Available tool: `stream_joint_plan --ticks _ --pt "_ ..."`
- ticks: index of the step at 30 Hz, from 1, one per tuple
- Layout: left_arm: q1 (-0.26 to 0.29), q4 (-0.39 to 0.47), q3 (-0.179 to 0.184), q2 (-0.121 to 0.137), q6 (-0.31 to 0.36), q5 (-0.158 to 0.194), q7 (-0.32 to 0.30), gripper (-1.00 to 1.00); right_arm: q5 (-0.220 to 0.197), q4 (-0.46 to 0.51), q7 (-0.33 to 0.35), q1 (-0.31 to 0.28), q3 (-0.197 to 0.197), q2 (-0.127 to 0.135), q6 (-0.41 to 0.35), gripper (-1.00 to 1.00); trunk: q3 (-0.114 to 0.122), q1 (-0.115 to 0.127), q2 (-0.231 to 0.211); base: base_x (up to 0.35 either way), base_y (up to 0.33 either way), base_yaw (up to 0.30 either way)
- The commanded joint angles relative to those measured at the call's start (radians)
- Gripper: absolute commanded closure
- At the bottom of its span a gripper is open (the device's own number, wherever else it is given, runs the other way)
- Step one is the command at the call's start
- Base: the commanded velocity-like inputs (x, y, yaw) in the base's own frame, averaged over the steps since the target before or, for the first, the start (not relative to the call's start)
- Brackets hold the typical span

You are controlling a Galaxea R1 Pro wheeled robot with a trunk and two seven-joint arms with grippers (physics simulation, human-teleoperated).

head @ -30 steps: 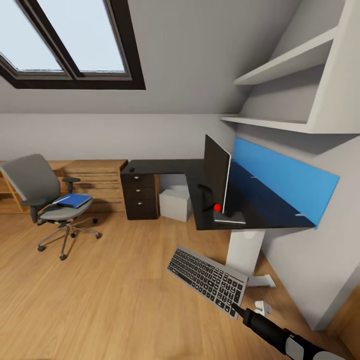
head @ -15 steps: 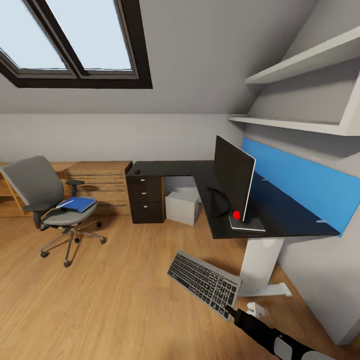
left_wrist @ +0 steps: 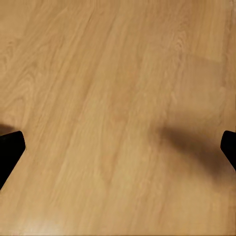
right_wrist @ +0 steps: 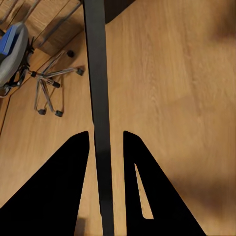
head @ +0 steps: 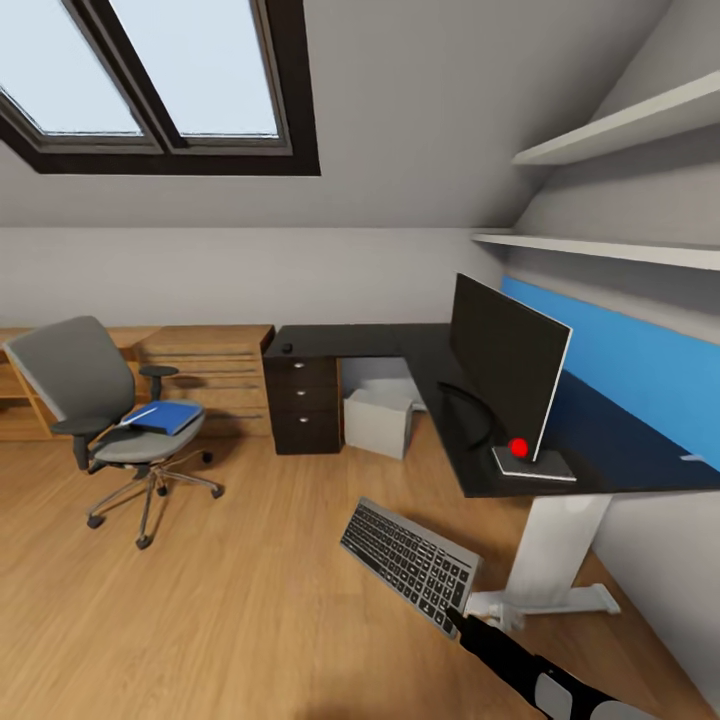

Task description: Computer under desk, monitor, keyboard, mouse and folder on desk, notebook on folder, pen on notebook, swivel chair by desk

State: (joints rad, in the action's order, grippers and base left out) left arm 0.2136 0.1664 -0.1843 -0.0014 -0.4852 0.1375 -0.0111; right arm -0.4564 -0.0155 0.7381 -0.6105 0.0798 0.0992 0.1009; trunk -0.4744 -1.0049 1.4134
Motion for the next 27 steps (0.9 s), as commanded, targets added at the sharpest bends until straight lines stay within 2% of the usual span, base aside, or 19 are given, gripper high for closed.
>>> stream_joint_plan --ticks 1,11,27 --pt "0.000 -0.001 0.002 0.000 -0.003 0.008 -0.001 -1.00 0.007 -0.001 0.003 -0.001 0.012 0.000 0.006 1.00 -0.001 0.000 0.001 0.205 0.261 0.000" --pt "0.001 -0.001 0.003 0.000 -0.003 0.008 -0.002 -1.00 0.007 -0.001 0.003 0.000 0.012 -0.002 0.006 1.00 -0.001 0.000 0.001 0.250 0.214 0.000" --pt "0.000 -0.001 0.003 0.000 -0.003 0.008 -0.003 -1.00 0.010 -0.002 0.004 0.000 0.012 -0.002 0.008 1.00 -0.001 0.000 0.001 0.321 0.030 0.000"
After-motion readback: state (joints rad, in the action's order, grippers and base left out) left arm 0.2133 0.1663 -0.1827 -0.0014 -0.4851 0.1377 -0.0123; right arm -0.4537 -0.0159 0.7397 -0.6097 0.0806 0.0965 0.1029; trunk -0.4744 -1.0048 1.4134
